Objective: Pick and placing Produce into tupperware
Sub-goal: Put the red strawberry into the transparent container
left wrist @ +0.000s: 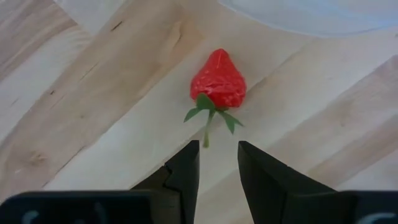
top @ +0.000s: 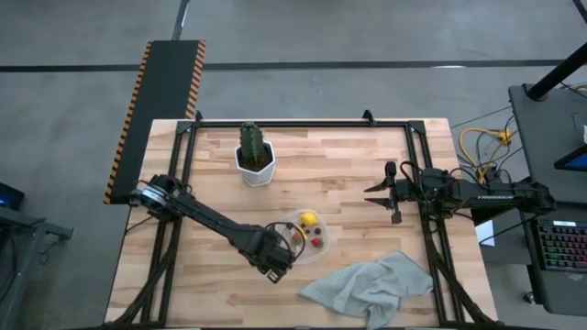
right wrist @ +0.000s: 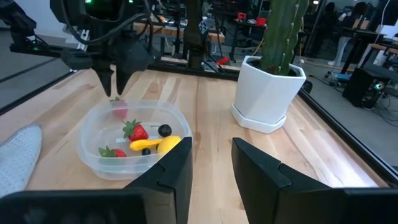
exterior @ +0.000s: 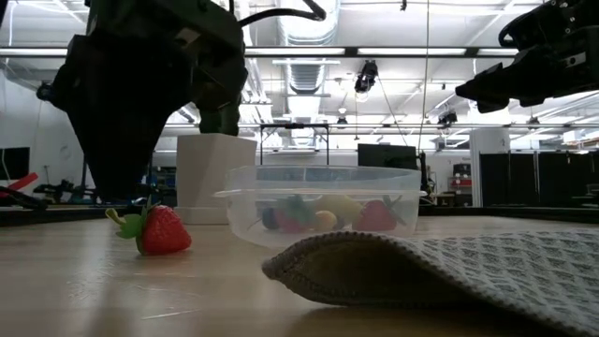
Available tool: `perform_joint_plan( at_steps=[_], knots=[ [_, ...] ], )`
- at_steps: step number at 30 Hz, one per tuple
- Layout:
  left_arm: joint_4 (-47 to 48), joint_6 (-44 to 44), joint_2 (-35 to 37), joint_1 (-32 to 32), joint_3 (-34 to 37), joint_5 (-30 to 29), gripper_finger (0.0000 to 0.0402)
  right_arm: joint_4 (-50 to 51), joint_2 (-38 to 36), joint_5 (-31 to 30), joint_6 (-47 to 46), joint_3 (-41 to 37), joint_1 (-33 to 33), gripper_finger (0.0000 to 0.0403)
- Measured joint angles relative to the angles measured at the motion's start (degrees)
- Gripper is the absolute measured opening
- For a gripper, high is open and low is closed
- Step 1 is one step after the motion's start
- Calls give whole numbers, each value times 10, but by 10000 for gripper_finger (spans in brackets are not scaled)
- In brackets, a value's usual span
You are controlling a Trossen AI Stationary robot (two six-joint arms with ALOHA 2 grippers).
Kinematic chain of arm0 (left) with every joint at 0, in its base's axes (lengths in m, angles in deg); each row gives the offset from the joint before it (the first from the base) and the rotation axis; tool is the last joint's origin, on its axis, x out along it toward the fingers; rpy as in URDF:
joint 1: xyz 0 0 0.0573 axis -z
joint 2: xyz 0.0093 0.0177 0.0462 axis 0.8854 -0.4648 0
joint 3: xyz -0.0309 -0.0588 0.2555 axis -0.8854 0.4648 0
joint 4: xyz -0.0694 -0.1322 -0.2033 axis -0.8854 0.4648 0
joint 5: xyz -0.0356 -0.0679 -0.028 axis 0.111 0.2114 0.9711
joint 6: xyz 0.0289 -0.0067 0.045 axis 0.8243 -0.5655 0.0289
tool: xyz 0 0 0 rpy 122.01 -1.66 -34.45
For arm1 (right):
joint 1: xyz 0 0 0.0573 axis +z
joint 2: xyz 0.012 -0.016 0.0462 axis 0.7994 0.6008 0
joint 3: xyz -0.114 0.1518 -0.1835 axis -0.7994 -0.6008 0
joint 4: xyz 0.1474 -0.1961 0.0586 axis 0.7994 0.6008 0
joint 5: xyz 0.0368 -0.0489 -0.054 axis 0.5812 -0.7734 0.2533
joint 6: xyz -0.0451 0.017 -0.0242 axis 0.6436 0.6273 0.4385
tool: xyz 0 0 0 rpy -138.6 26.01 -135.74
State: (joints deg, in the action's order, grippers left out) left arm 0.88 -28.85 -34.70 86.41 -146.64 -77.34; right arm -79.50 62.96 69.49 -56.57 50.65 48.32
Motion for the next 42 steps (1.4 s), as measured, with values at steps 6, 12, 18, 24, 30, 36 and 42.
perform_joint_plan(
  at_steps=[6, 12, 18, 24, 30, 36, 42],
  knots=[
    [-12, -1, 0, 0, 22, -1, 95, 0, 0, 0, -5, 0, 0, 105],
    [-24, -14, 0, -2, 39, -1, 95, 0, 0, 0, -5, 0, 0, 105],
    [-35, -16, 0, -4, 45, -1, 95, 0, 0, 0, -5, 0, 0, 105],
    [-50, -16, 0, -9, 47, -3, 95, 0, 0, 0, -4, 0, 0, 105],
    [-50, -16, 0, -13, 54, -3, 95, 0, 0, 0, -5, 0, 0, 105],
    [-52, -15, 0, -12, 55, -1, 95, 0, 0, 0, -5, 0, 0, 105],
    [-53, -15, 0, -12, 55, 0, 95, 0, 0, 0, -5, 0, 0, 105]
  ],
)
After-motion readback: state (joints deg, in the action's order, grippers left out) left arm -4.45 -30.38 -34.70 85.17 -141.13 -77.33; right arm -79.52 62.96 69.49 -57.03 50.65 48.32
